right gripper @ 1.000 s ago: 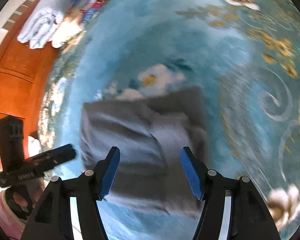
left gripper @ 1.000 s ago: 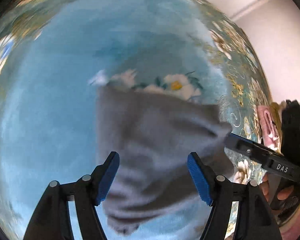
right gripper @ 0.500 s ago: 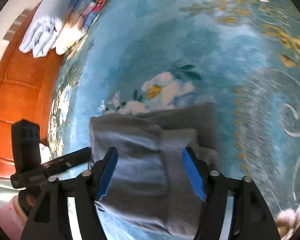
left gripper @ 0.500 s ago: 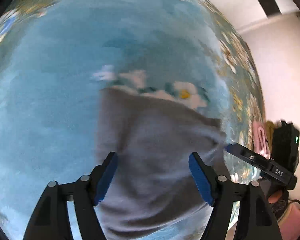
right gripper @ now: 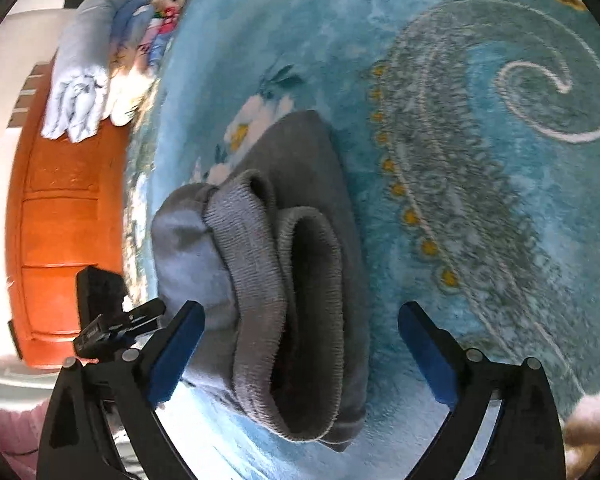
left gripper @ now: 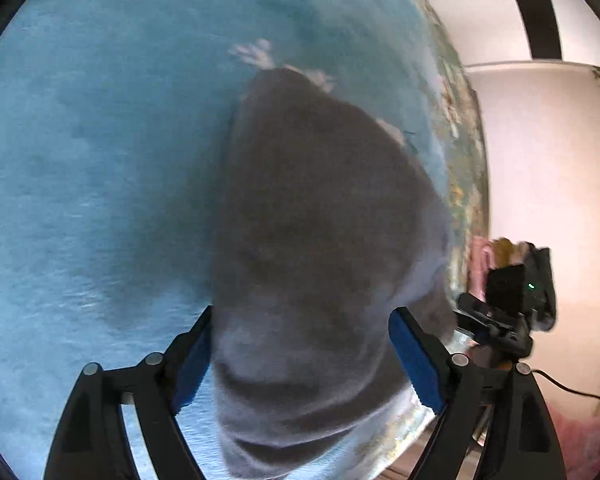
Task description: Fold clothes
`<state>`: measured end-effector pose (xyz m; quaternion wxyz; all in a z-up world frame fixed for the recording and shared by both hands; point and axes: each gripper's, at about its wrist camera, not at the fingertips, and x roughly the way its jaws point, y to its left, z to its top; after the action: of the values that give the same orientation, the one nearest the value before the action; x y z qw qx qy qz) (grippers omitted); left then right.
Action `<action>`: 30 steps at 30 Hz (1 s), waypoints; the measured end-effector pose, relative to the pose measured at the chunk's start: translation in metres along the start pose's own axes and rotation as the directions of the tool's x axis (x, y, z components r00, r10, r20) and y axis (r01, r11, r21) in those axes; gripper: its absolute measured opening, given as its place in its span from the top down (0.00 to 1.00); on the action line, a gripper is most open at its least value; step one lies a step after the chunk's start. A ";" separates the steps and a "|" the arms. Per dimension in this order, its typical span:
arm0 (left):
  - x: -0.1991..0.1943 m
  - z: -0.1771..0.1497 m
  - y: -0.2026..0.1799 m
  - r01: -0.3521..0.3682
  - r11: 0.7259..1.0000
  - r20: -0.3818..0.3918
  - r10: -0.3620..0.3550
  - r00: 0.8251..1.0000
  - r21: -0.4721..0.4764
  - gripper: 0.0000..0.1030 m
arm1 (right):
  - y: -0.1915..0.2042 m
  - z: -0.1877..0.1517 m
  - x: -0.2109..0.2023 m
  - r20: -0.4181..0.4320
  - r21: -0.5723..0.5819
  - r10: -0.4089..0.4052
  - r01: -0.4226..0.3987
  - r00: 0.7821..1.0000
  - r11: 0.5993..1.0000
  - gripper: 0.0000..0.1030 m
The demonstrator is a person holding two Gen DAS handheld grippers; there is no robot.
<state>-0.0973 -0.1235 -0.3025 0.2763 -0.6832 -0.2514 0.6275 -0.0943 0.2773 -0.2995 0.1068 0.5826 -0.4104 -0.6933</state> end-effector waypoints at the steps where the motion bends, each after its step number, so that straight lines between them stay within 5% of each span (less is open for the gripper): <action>1: 0.003 0.002 -0.002 -0.001 1.000 -0.005 0.001 1.000 0.013 0.16 | 0.001 0.001 0.001 -0.006 -0.004 0.013 -0.013 1.000 1.000 0.05; 4: 0.011 0.007 -0.008 -0.011 1.000 -0.012 0.012 1.000 0.024 0.16 | 0.008 0.004 0.009 -0.019 -0.035 0.042 -0.042 0.999 0.998 0.07; 9: 0.011 0.009 -0.014 -0.058 0.998 -0.005 0.058 0.998 0.034 0.17 | 0.018 0.007 0.023 -0.020 -0.050 -0.024 0.023 1.000 0.999 0.27; 12: 0.012 0.008 -0.020 -0.114 0.992 -0.003 0.115 0.993 0.060 0.18 | 0.017 0.007 0.022 -0.009 -0.019 -0.059 0.059 0.998 0.998 0.54; 20: -0.004 0.002 -0.039 -0.218 0.975 0.052 0.216 0.975 0.048 0.59 | 0.030 0.004 0.010 -0.007 0.000 -0.051 0.051 0.999 0.999 0.68; 30: -0.035 -0.034 -0.106 -0.269 0.963 0.079 0.268 0.960 -0.003 0.68 | 0.059 -0.012 -0.050 0.012 -0.017 -0.052 0.052 0.999 0.998 0.73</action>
<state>-0.0665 -0.0735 -0.2020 0.1812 -0.6846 -0.1648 0.6865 -0.0876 0.2655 -0.2223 0.0913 0.5881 -0.3896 -0.7028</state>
